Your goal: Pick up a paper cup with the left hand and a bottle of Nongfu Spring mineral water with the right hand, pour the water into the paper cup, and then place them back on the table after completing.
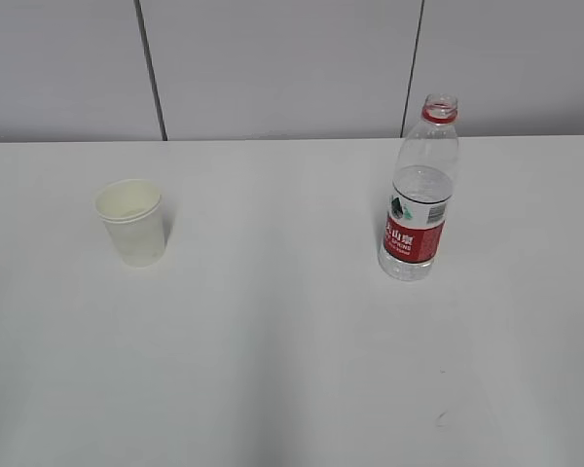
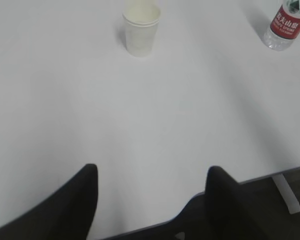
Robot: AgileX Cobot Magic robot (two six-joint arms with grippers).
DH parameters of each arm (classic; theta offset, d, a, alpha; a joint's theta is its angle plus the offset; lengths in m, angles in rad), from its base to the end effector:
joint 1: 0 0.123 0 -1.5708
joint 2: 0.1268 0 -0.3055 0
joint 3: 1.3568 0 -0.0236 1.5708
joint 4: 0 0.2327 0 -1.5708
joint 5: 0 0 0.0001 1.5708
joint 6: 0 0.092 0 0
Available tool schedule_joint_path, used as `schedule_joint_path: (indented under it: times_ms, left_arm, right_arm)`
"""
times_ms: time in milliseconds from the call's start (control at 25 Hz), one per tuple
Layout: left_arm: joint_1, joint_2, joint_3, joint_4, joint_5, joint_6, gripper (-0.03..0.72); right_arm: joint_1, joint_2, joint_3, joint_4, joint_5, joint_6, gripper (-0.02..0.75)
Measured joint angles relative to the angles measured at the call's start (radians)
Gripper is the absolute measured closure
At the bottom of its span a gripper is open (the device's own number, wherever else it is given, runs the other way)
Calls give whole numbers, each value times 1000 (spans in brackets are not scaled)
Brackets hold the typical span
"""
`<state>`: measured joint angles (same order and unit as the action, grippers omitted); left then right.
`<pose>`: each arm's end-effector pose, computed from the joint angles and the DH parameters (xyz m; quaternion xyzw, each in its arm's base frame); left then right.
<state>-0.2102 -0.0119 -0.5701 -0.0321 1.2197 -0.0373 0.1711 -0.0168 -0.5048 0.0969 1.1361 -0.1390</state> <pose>-0.0566 0.0092 0.2727 0.0779 0.8691 -0.0760 0.4826 -0.0477 0.0000 0.2629 -0.1379 0.8549 0.0562 0.4970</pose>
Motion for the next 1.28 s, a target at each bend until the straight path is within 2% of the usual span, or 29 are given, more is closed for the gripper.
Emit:
schedule_joint_path:
  times_ms: [160,320,480,960,1040,1280]
  left_arm:
    - [0,0,10,13,-35,0,262]
    - [0,0,36,10,-92,2,262]
    - [0,0,49,0,-109,4,262]
    - [4,0,49,4,-112,7,262]
    - [27,0,49,14,-112,7,262]
    - [154,0,49,15,-112,7,262]
  right_arm:
    - [0,0,6,-67,3,2,183]
    - [0,-2,13,-142,3,90,183]
    - [0,-2,13,-137,3,153,183]
    - [0,-2,13,-135,3,161,183]
    - [-5,-2,13,-150,3,161,183]
    - [-63,-2,13,-176,3,161,183]
